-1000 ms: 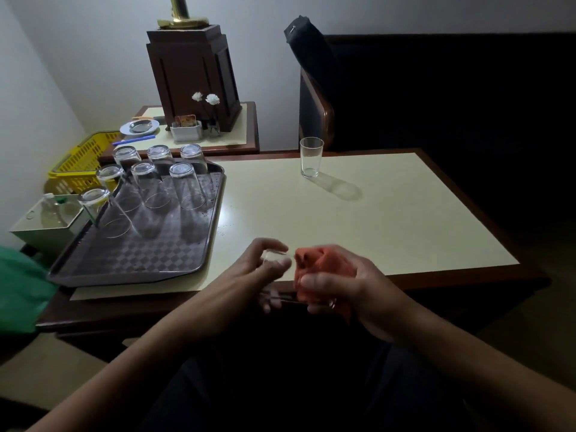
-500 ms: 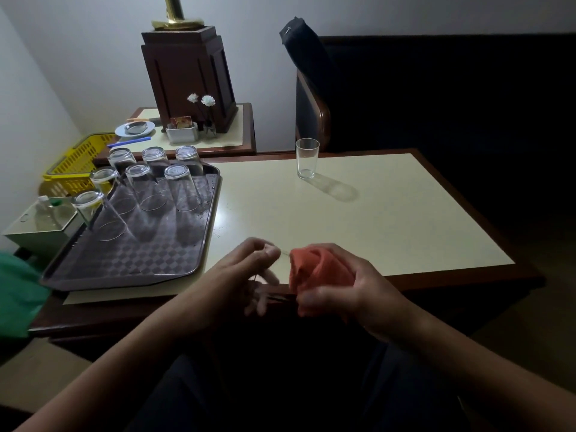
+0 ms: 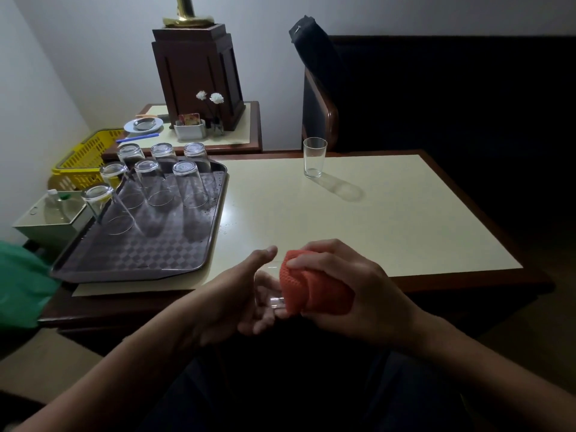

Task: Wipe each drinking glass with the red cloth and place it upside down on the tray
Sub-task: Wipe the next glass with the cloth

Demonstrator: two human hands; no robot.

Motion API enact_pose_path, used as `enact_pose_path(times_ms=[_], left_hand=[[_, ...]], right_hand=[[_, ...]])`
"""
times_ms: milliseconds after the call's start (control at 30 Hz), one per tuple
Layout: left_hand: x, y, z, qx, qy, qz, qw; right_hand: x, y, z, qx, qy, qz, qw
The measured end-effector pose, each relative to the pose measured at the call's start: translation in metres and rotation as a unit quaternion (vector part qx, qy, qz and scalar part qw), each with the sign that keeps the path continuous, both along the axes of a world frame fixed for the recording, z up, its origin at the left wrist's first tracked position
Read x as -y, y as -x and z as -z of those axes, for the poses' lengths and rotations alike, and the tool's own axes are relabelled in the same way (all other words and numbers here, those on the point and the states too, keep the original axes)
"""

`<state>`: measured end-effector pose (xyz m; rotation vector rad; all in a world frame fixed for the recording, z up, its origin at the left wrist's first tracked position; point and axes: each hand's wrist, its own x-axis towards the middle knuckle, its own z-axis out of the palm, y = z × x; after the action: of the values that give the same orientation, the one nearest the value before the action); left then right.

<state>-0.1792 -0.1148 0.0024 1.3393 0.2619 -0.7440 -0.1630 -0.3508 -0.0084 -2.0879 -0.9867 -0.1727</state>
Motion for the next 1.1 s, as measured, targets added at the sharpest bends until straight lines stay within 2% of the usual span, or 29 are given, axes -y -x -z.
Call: enact_pose_path(times_ms=[33, 67, 100, 133, 167, 200, 233, 267, 300, 333, 367, 400, 433, 467, 500, 567, 600, 633, 667, 733, 767, 800, 833, 867, 900, 933, 967, 1033, 1100], left_hand=[[0.001, 0.0, 0.0, 0.001, 0.009, 0.007, 1.0], [0.001, 0.0, 0.001, 0.024, 0.016, 0.002, 1.0], [0.001, -0.001, -0.001, 0.072, 0.006, -0.011, 0.997], [-0.001, -0.002, -0.002, 0.134, -0.016, -0.018, 0.991], [-0.003, -0.001, -0.004, 0.19, -0.035, -0.014, 0.981], [-0.004, -0.001, -0.004, 0.226, -0.04, -0.01, 0.973], [-0.004, 0.0, -0.005, 0.229, -0.032, -0.013, 0.973], [-0.003, 0.001, -0.004, 0.206, -0.014, -0.024, 0.978], [-0.002, 0.002, -0.004, 0.169, 0.004, -0.04, 0.985], [-0.001, 0.002, -0.003, 0.121, 0.018, -0.055, 0.991], [0.0, 0.002, -0.002, 0.073, 0.027, -0.065, 0.995], [0.0, 0.002, -0.002, 0.031, 0.039, -0.069, 0.996], [-0.001, 0.001, -0.001, 0.001, 0.055, -0.068, 0.996], [-0.003, 0.0, -0.001, -0.016, 0.071, -0.065, 0.995], [-0.004, -0.001, -0.001, -0.021, 0.081, -0.065, 0.994], [-0.007, -0.004, 0.0, -0.013, 0.091, -0.076, 0.993], [-0.006, -0.004, 0.0, 0.001, 0.096, -0.092, 0.991], [-0.005, -0.003, 0.0, 0.023, 0.103, -0.111, 0.988], [-0.003, -0.002, 0.002, 0.052, 0.107, -0.126, 0.985], [0.003, 0.002, 0.006, 0.14, 0.081, -0.138, 0.977], [0.006, 0.005, 0.007, 0.212, 0.031, -0.128, 0.968], [0.009, 0.008, 0.009, 0.307, -0.047, -0.107, 0.945], [0.011, 0.011, 0.012, 0.415, -0.143, -0.078, 0.895], [0.012, 0.013, 0.016, 0.52, -0.232, -0.044, 0.821], [0.014, 0.013, 0.02, 0.596, -0.29, -0.022, 0.748], [0.014, 0.012, 0.022, 0.631, -0.317, -0.015, 0.708], [0.013, 0.011, 0.022, 0.636, -0.324, -0.021, 0.7], [0.009, 0.008, 0.018, 0.612, -0.304, -0.046, 0.729], [0.006, 0.007, 0.011, 0.6, -0.292, -0.051, 0.743]], right_hand=[[0.0, -0.001, 0.002, -0.003, -0.019, 0.004, 1.0], [-0.002, -0.001, 0.004, -0.075, -0.073, 0.016, 0.994], [-0.004, -0.001, 0.004, -0.205, -0.158, 0.022, 0.966], [-0.007, -0.001, 0.003, -0.384, -0.229, 0.005, 0.895], [-0.008, -0.001, 0.005, -0.524, -0.251, -0.016, 0.814], [-0.009, -0.001, 0.007, -0.605, -0.254, -0.025, 0.754], [-0.01, 0.0, 0.008, -0.621, -0.241, -0.033, 0.745], [-0.01, 0.002, 0.007, -0.579, -0.223, -0.043, 0.783], [-0.01, 0.003, 0.007, -0.479, -0.191, -0.045, 0.855], [-0.008, 0.004, 0.006, -0.319, -0.129, -0.032, 0.938], [-0.007, 0.004, 0.005, -0.149, -0.063, -0.016, 0.987], [-0.005, 0.001, 0.006, 0.016, -0.013, -0.023, 1.0], [-0.004, -0.002, 0.008, 0.145, 0.015, -0.042, 0.988], [-0.002, -0.005, 0.01, 0.217, 0.025, -0.061, 0.974], [0.001, -0.008, 0.014, 0.241, 0.022, -0.061, 0.968], [0.005, -0.007, 0.019, 0.148, -0.035, -0.004, 0.988], [0.004, -0.005, 0.018, 0.033, -0.085, 0.041, 0.995], [0.0, -0.003, 0.012, -0.129, -0.149, 0.064, 0.978], [-0.005, -0.001, 0.008, -0.292, -0.226, 0.055, 0.928], [-0.012, -0.005, 0.004, -0.532, -0.331, 0.058, 0.777], [-0.013, -0.007, 0.003, -0.602, -0.35, 0.072, 0.714], [-0.011, -0.01, 0.001, -0.645, -0.357, 0.084, 0.67], [-0.009, -0.01, -0.001, -0.672, -0.354, 0.09, 0.644], [-0.006, -0.01, -0.002, -0.688, -0.341, 0.092, 0.634], [-0.004, -0.01, 0.0, -0.689, -0.32, 0.098, 0.643], [-0.003, -0.008, 0.001, -0.673, -0.293, 0.113, 0.67], [-0.003, -0.008, 0.002, -0.64, -0.272, 0.136, 0.706], [-0.005, -0.007, 0.002, -0.573, -0.269, 0.156, 0.758], [-0.005, -0.011, 0.001, -0.581, -0.29, 0.134, 0.749]])
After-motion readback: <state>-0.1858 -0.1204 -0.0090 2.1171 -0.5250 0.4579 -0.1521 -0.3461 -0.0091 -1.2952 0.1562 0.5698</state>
